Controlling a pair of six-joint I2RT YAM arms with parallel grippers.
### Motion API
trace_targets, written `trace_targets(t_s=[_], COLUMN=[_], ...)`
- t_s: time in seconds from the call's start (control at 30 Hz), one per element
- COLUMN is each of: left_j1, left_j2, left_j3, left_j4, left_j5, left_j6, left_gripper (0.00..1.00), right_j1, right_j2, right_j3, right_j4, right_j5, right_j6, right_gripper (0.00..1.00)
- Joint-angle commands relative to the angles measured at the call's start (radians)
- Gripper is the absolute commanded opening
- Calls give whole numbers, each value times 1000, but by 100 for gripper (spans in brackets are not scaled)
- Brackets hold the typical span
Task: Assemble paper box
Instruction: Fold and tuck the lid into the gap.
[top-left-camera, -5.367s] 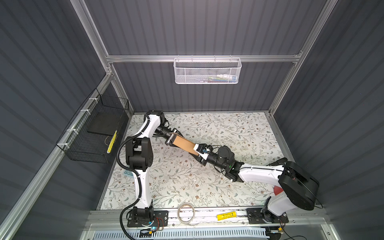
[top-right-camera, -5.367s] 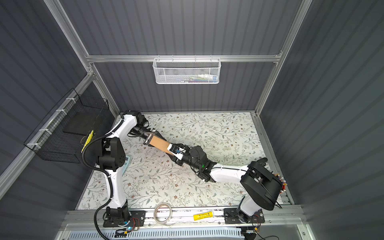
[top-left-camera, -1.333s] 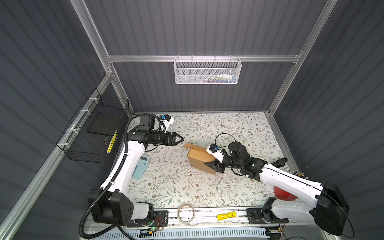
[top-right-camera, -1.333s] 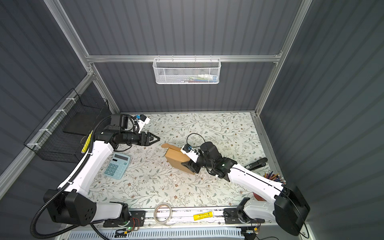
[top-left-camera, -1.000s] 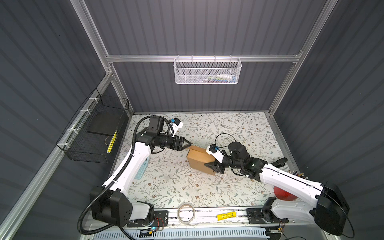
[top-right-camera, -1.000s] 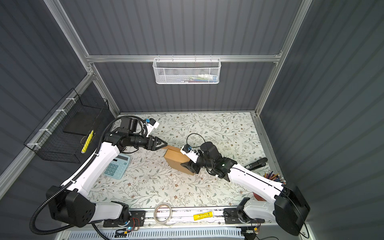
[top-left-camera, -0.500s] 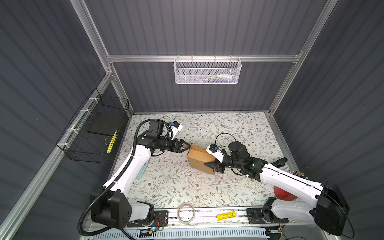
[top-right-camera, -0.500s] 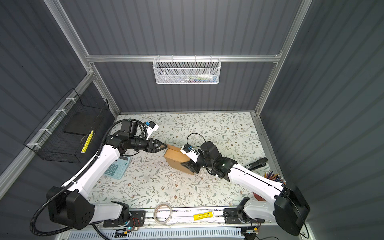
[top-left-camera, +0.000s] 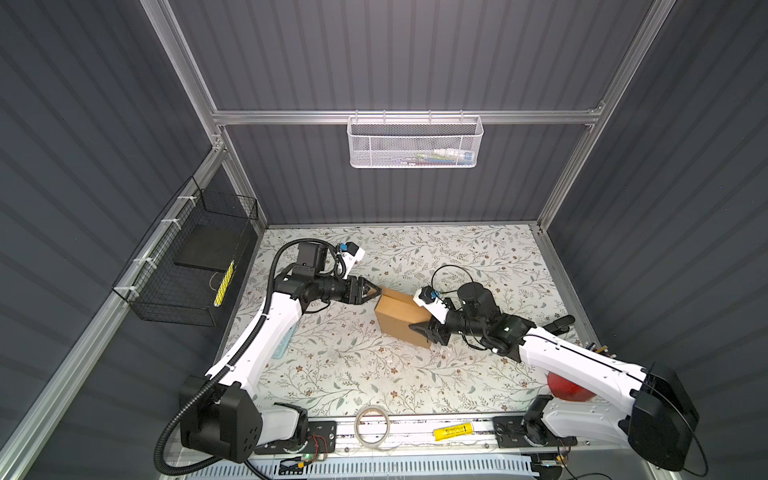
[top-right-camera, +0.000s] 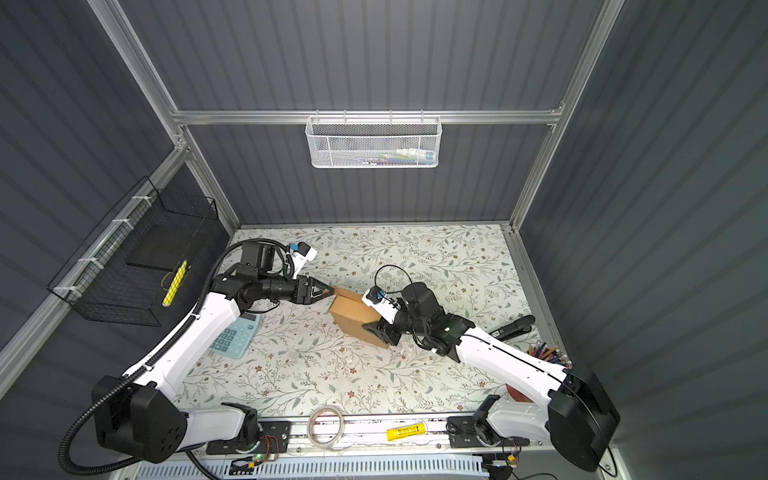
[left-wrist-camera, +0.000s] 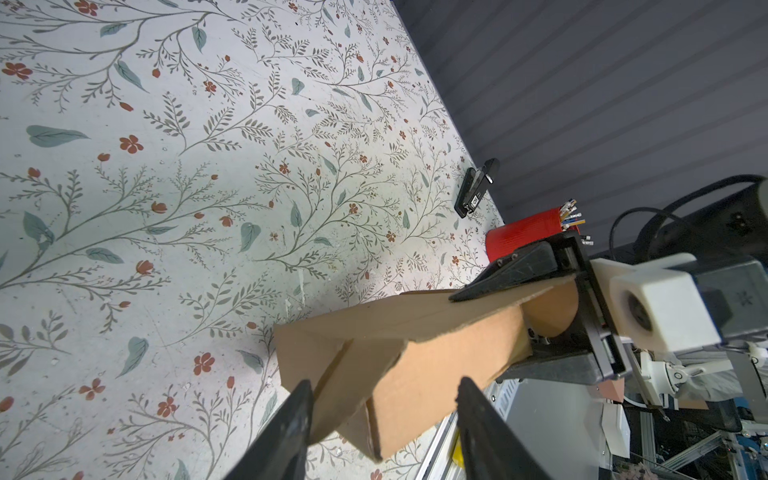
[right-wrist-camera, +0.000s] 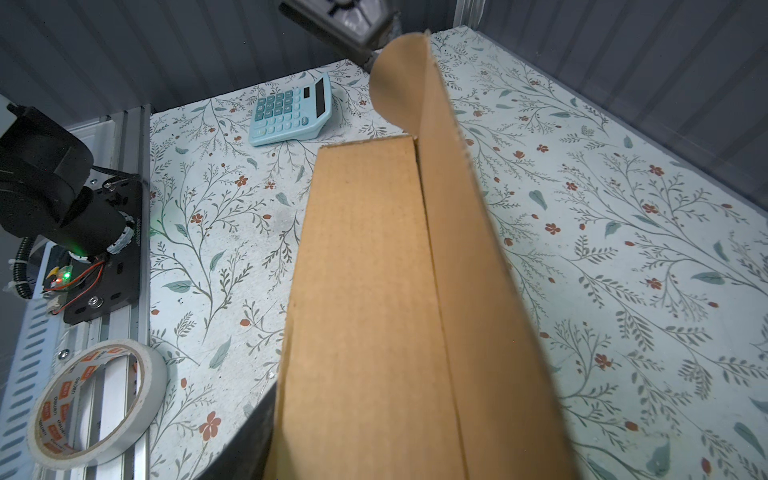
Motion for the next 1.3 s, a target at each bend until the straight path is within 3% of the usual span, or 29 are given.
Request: trace_targets(t_s=[0.0,0.6,1.27], left_j1=[-9,-25,-50], left_j2=[-35,-38,-48], left_j3=[-22,-33,-44], left_j4=[16,49,74], left_j5=[20,-4,-54], left_j6=[-26,-71,-139], left_gripper=[53,31,22], right_j1=[-5,-6,-4], right_j2=[14,27,63], right_j3=[32,46,72], right_j4=[44,33,29], right_j5=[9,9,7], right_j6=[17,17,14], right_gripper=[41,40,39])
